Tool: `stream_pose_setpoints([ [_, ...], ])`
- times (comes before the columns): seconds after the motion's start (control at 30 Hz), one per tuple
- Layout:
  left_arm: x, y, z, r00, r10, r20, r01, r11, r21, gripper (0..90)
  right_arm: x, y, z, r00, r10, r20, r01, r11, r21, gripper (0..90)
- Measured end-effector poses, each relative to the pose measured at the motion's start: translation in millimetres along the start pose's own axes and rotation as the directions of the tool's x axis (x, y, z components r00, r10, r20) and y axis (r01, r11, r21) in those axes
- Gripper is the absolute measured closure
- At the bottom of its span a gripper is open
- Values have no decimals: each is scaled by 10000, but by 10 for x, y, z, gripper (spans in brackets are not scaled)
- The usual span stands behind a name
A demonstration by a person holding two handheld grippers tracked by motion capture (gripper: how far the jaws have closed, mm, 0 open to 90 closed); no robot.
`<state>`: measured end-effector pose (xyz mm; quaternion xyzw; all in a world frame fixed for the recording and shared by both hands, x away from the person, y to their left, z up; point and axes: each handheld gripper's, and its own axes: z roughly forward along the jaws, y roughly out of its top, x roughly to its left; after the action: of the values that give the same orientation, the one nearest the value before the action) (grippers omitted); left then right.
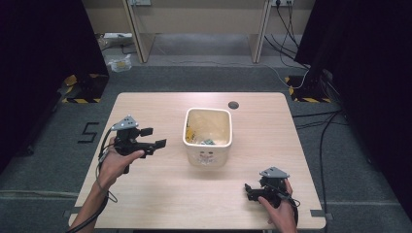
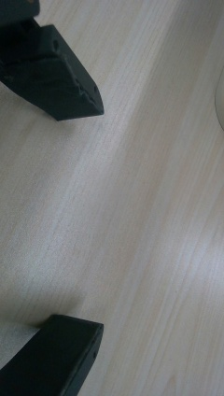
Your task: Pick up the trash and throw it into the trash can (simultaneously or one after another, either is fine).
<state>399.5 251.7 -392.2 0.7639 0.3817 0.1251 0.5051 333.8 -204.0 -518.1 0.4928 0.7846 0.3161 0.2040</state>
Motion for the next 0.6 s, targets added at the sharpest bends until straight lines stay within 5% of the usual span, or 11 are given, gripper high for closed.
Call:
stream_pose_setpoints([
  [0.6, 31, -794, 55, 9983, 103, -580, -80, 9992, 391, 193, -2, 0, 0, 10000, -32, 5, 32, 10000, -7, 4],
])
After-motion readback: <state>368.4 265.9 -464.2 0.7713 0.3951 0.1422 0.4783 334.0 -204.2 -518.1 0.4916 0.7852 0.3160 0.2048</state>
